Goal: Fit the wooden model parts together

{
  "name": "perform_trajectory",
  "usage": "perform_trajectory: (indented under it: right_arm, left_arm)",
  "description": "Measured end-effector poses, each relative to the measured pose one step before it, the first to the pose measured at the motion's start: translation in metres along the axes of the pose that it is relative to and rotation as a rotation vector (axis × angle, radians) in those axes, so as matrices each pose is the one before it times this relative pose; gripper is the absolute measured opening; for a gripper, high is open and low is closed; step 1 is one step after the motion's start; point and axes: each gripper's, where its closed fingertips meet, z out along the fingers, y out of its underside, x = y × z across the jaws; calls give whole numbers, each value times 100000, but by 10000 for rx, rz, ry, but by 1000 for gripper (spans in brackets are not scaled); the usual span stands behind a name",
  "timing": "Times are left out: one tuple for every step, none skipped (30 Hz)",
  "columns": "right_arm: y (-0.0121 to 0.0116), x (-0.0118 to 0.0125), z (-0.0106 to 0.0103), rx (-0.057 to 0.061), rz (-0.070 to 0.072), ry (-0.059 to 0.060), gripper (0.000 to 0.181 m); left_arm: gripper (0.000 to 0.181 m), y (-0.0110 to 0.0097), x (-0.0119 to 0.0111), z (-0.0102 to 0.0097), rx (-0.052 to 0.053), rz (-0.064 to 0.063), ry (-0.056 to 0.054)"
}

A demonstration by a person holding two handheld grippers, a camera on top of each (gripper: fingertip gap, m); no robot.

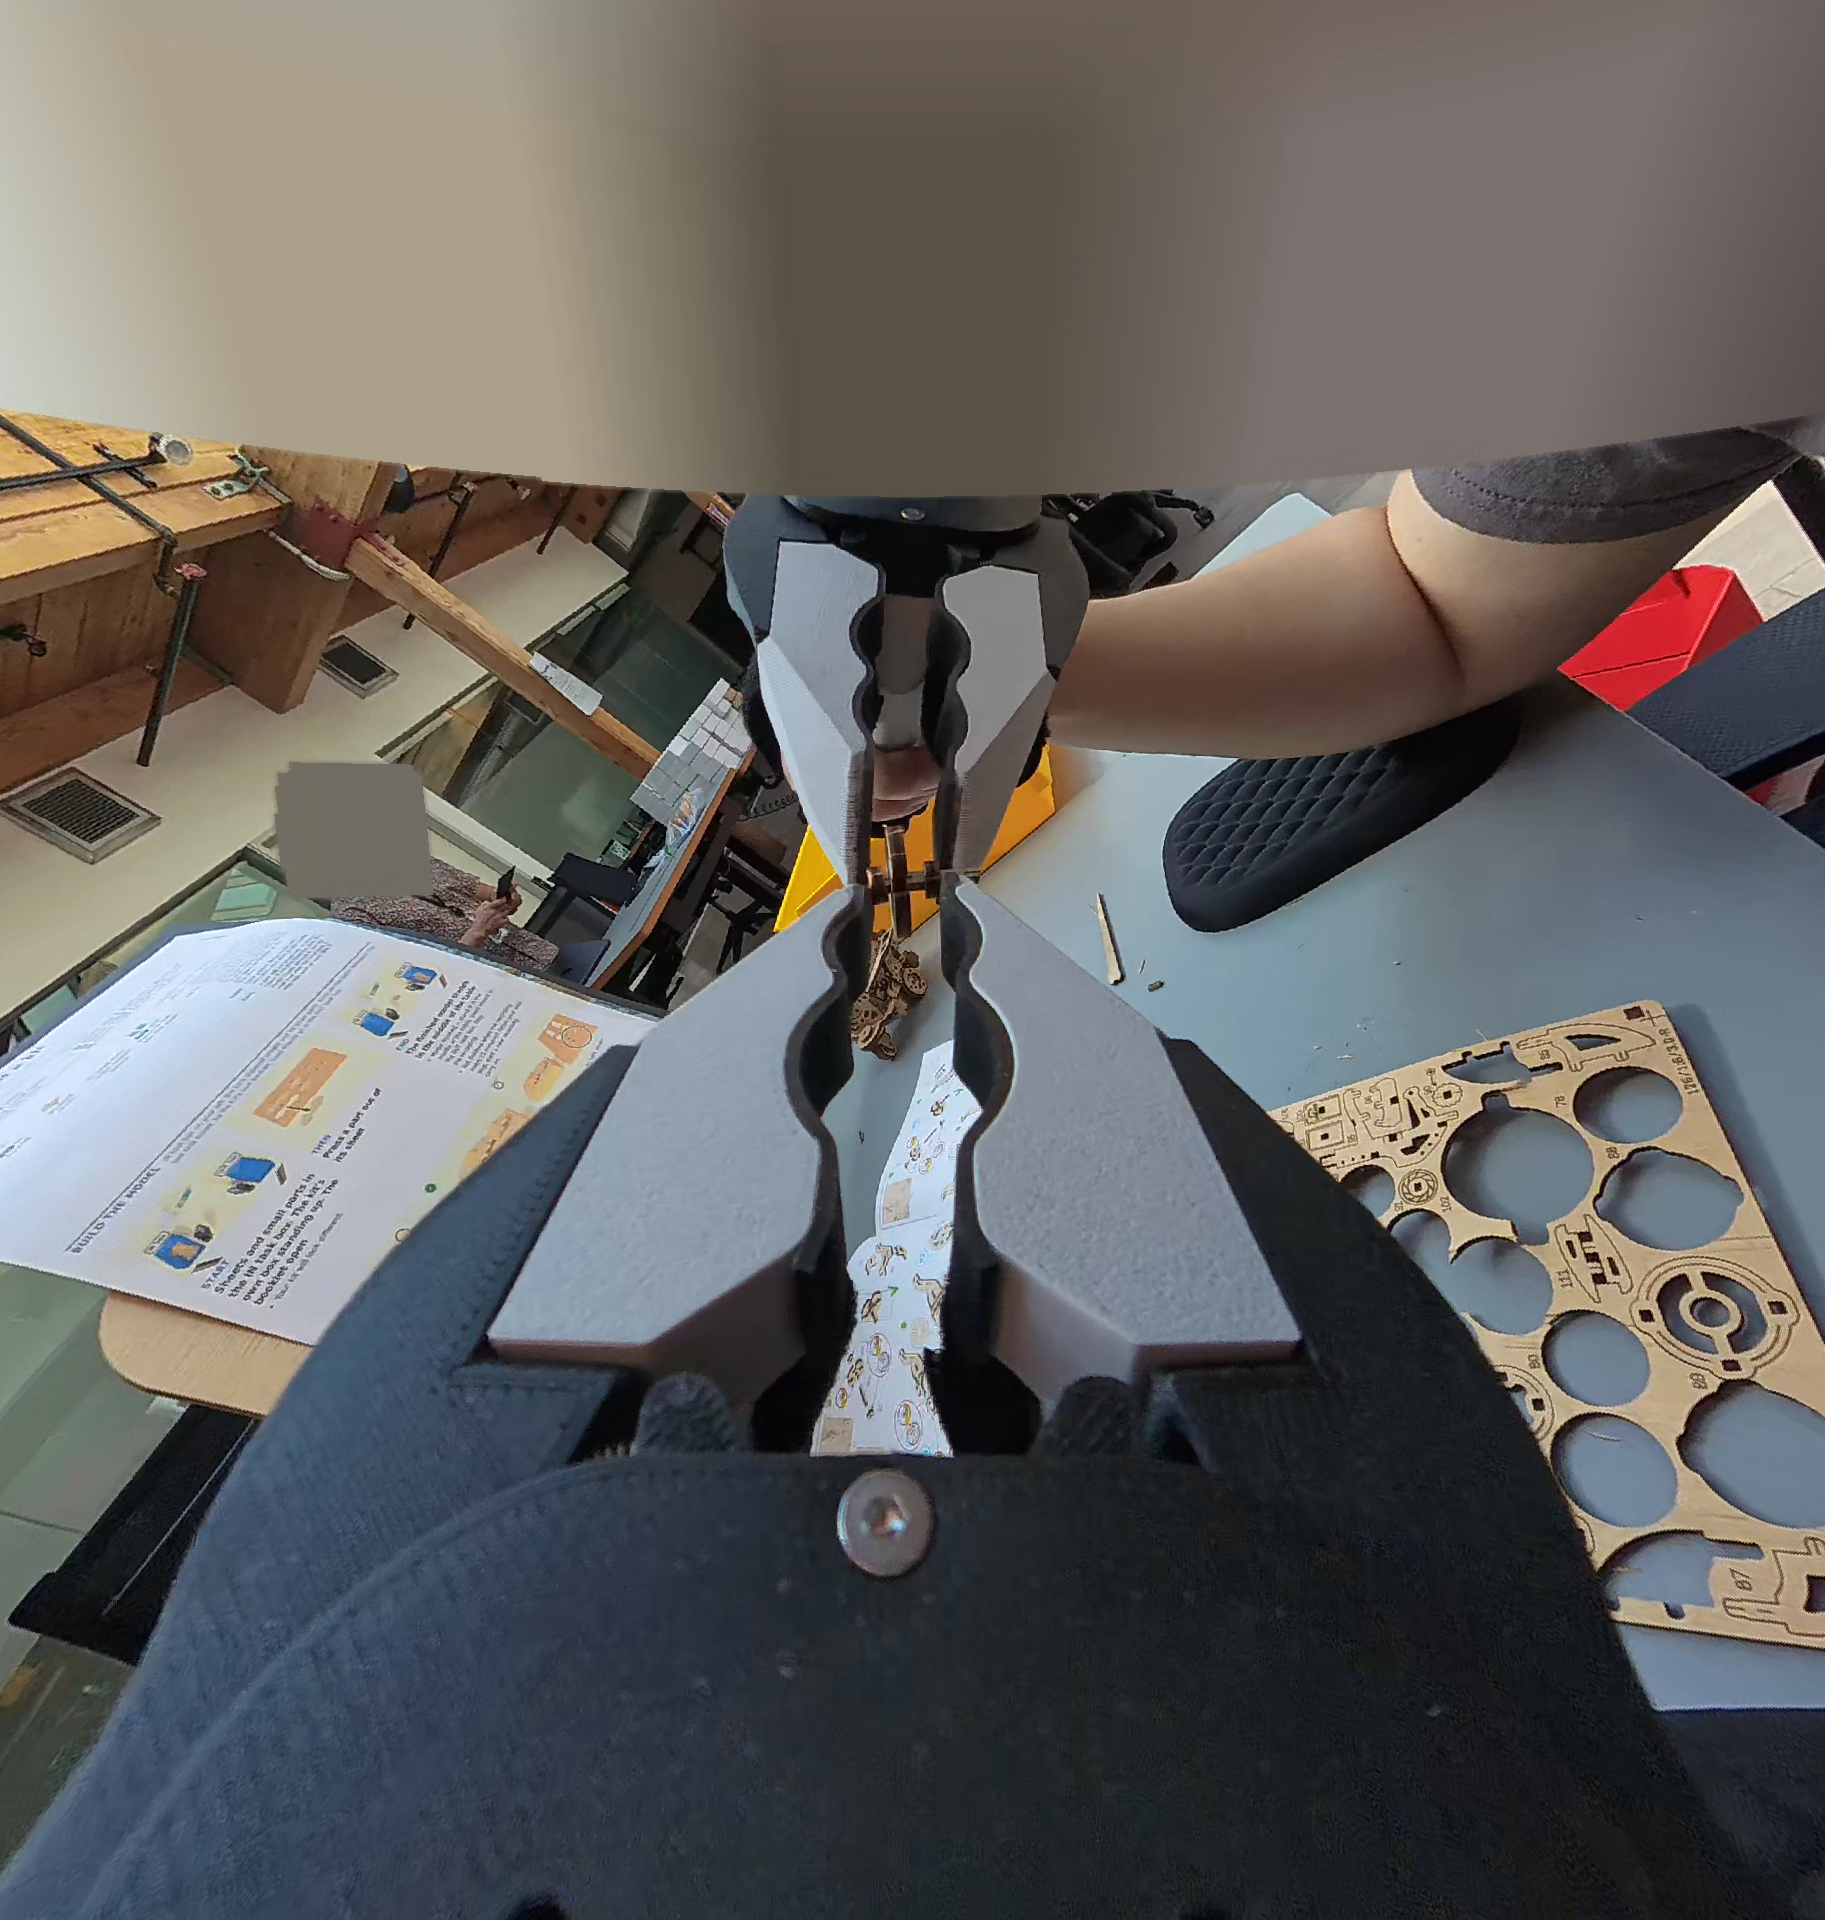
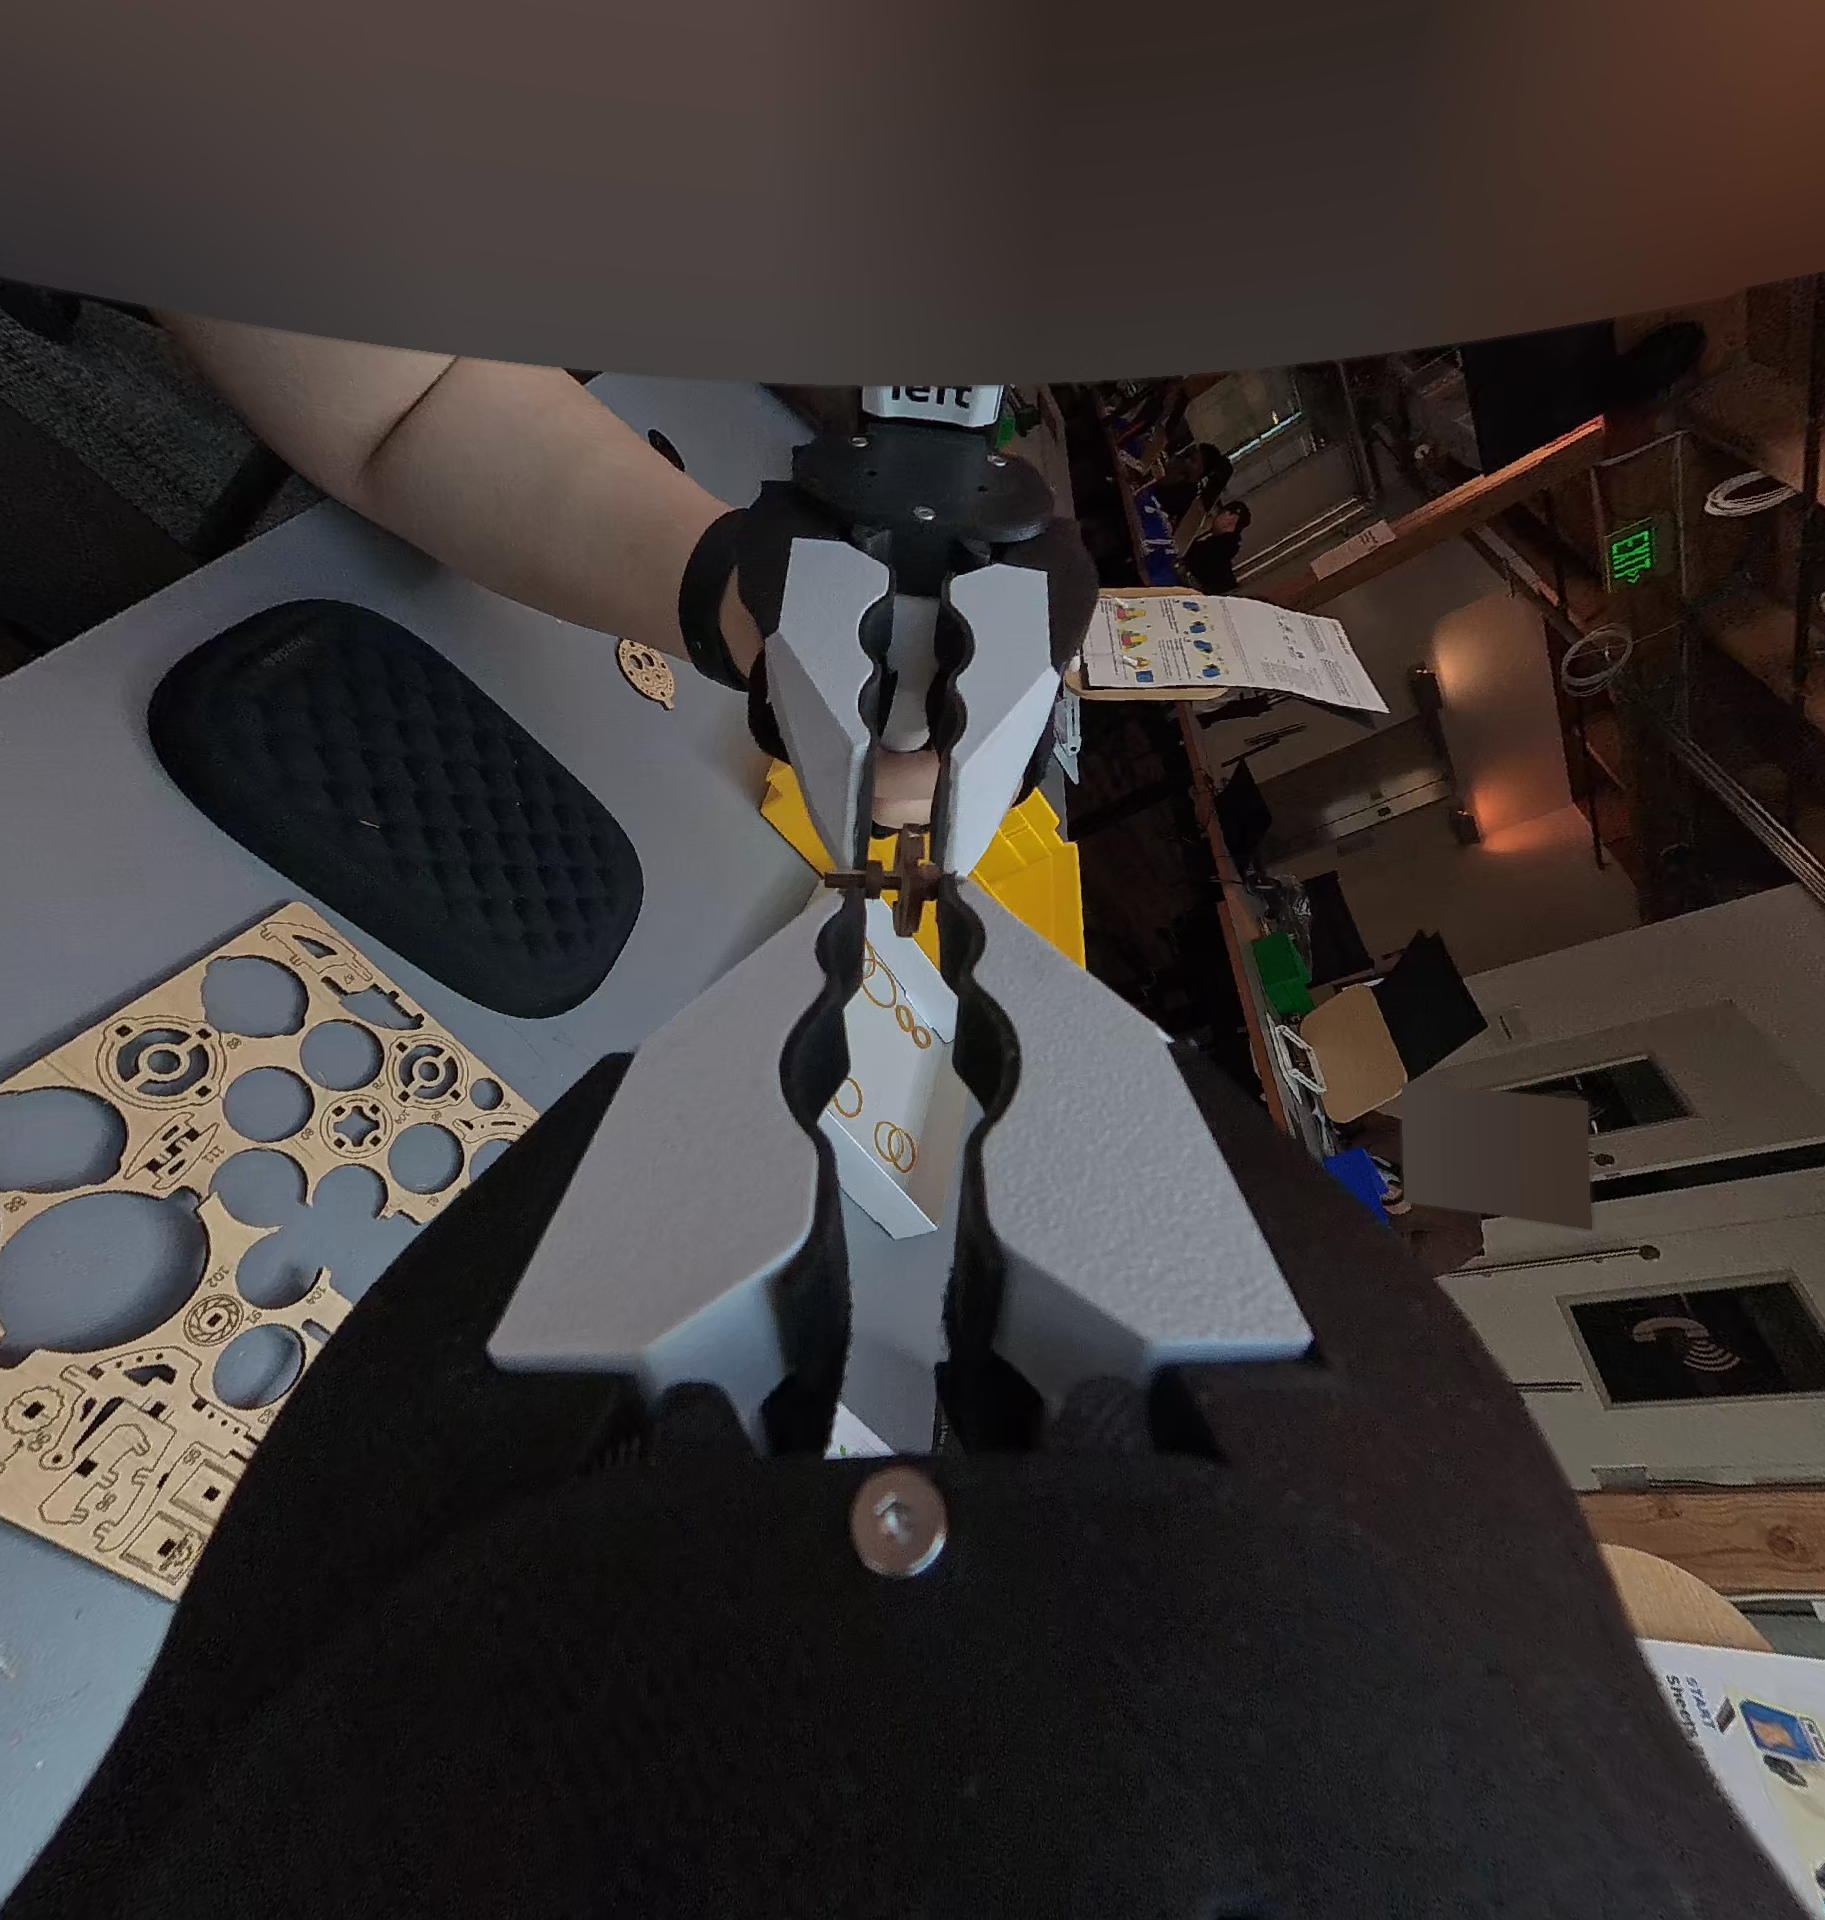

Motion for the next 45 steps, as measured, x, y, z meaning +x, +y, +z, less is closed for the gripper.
perform_trajectory:
  right_arm:
    - [-48, 49, -18, 27, 99, -1, 13]
    - [-54, 6, -26, 36, 129, -45, 13]
    - [-45, -7, -31, 38, 76, -23, 13]
    - [-65, 43, -27, 50, -20, 48, 13]
    - [-22, 56, -5, 12, -32, 65, 13]
    - [-16, 70, 13, -20, 33, 49, 13]
    - [-63, 68, 5, 19, 36, 42, 13]
    - [-90, 21, -6, 35, -10, 27, 13]
    - [-54, 29, -12, 28, -8, 39, 12]
    - [-24, 69, 5, 28, 20, 54, 12]
    - [-37, 30, 14, 56, 44, 17, 12]
    - [1, 49, 9, 47, 57, 24, 12]
    - [17, -2, 11, 23, -7, -3, 12]
    - [38, 18, -1, -19, 13, 2, 12]
    - [-16, 89, 4, 0, -16, 63, 12]
    - [-85, 4, 3, 37, -31, 25, 12]
    - [-73, -10, -5, 22, 24, -7, 12]
    - [-25, -51, -2, 13, -8, -18, 12]
    - [72, -36, 5, -48, -26, -20, 12]
    - [136, 5, 15, -93, -57, 22, 12]
    - [125, -45, 45, -101, -61, -11, 12]
    - [129, -30, 50, -139, -54, -30, 12]
    - [108, -97, 40, -143, 102, -148, 13]
    - [48, -22, -40, -130, 202, -126, 13]
    - [-106, -40, -48, 14, -1, -27, 13]
    - [-90, -187, -8, 30, -111, -48, 13]
    - [161, -134, 79, -138, -32, -50, 13]
    - [244, 42, 84, -185, -31, 47, 13]
    - [142, -123, 74, -96, -71, -43, 13]
    - [146, -120, 54, -88, -2, -62, 13]
    - [90, 71, 29, -54, 13, 44, 13]
    - [26, 35, 29, -13, -17, 30, 13]
    - [-9, 54, 14, 8, -52, 55, 13]
    - [58, 244, 42, -55, 22, 159, 13]
    - [51, 196, 50, -54, 89, 97, 13]
    - [10, 208, 20, -5, 49, 104, 13]
    - [-9, 195, -8, 9, 41, 99, 13]
    - [28, 84, -22, -4, 44, 30, 13]
    - [79, 23, 9, -49, 3, 22, 13]
    - [8, 32, 4, -31, -105, 72, 12]
    - [16, -59, -8, -66, -99, 17, 12]
    - [3, -78, 11, -81, -102, 2, 12]
    - [-3, -121, 6, -56, -124, -16, 12]
    - [-10, -90, -22, -27, -66, -14, 12]
    - [5, -57, -8, -15, 40, -40, 12]
  left_arm:
    - [10, -69, -12, -4, 36, 35, -32]
    - [10, -59, -35, 8, 28, 52, -50]
    - [10, -55, 20, 12, 22, 43, -17]
    - [10, -70, -25, 3, 21, 27, -39]
    - [10, -43, -52, 6, 11, 30, -49]
    - [10, -16, -52, -10, -6, 20, -41]
    - [10, -41, -63, -23, 18, -6, -38]
    - [10, -74, -28, -26, 46, -13, -21]
    - [10, -68, -18, -10, 39, 15, -22]
    - [10, -45, -49, -7, 18, 27, -43]
    - [10, -28, -46, -16, 15, 14, -29]
    - [10, -17, -31, -18, 0, 10, -17]
    - [10, 19, -31, -8, -26, 45, -30]
    - [10, 24, 10, 2, -23, 45, -14]
    - [10, 5, -63, 11, -9, 9, -45]
    - [10, -68, -45, -23, 42, -7, -20]
    - [10, -68, 19, -15, 47, -32, 18]
    - [10, -40, 32, -17, 18, -22, 32]
    - [10, 23, 54, -3, -22, 22, 35]
    - [10, 123, -7, 22, -73, 45, -10]
    - [10, 132, 24, -1, -87, 53, 21]
    - [10, 149, 6, -8, -111, 67, 24]
    - [10, 130, 42, -11, -109, 99, 29]
    - [10, 85, 43, 22, -92, 90, 15]
    - [10, -54, 32, 36, -5, 14, 4]
    - [10, -101, 143, -12, 35, -65, 115]
    - [10, 81, 172, -9, -83, -65, 154]
    - [10, 242, 6, 11, -167, 37, 21]
    - [10, 213, 39, 13, -117, 68, 20]
    - [10, 154, 163, 20, -73, -42, 118]
    - [10, 112, -19, 15, -56, -71, 28]
    - [10, 47, -66, -7, -25, -16, -21]
    - [10, -2, -4, -27, -10, -12, 18]
    - [10, 4, -176, -41, -28, -12, -89]
    - [10, 37, -230, -37, -53, 26, -136]
    - [10, 6, -193, -56, -16, 50, -133]
    - [10, -29, -213, -22, -1, 46, -156]
    - [10, -22, -128, 14, -22, 53, -111]
    - [10, 45, -32, 25, -65, 46, -43]
    - [11, 30, -9, 20, -60, 32, -19]
    - [11, 0, 17, 2, -31, 25, 2]
    - [10, 29, 97, -3, -27, 12, 71]
    - [10, 22, 110, -12, -12, -13, 84]
    - [10, 1, 116, 4, -1, -28, 79]
    - [10, 4, 66, 23, 15, -13, 37]
